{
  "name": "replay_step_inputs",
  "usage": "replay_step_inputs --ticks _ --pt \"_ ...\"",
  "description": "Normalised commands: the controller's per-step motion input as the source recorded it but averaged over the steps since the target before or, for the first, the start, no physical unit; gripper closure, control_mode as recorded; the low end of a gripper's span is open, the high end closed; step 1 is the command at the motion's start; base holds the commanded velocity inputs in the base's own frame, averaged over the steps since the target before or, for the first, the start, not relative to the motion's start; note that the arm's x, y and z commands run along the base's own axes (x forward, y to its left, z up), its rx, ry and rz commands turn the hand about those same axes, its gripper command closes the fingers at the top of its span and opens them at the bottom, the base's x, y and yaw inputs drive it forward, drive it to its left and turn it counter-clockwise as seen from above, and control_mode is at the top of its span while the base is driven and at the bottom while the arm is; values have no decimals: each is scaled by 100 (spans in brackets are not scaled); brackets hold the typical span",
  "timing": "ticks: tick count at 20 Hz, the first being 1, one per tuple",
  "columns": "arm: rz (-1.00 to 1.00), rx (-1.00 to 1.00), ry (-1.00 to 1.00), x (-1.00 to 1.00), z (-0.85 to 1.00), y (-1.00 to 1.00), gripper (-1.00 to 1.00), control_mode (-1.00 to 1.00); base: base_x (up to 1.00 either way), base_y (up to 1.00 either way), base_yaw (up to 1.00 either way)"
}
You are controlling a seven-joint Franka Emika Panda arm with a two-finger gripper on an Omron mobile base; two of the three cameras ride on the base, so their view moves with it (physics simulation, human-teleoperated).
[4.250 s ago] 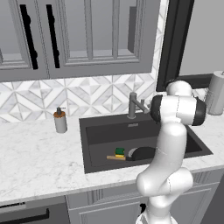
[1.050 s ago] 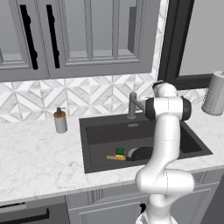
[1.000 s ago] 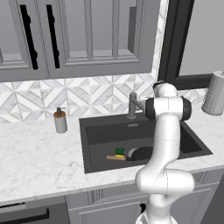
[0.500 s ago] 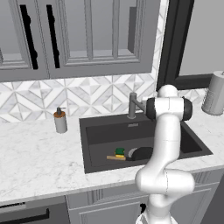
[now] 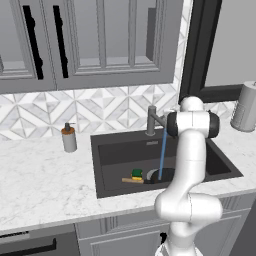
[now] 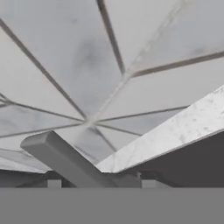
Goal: Pick the pan and sponge and place them into the sink. Then turn on the water.
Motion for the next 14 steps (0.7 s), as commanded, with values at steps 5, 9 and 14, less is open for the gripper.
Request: replay_step_inputs --ticks 5,9,14 --pt "-1 10 25 0 -2 -40 100 -100 0 0 0" --pt "0 0 8 0 -11 -10 100 -100 0 0 0" --pt "0 0 0 0 0 0 100 -100 0 0 0"
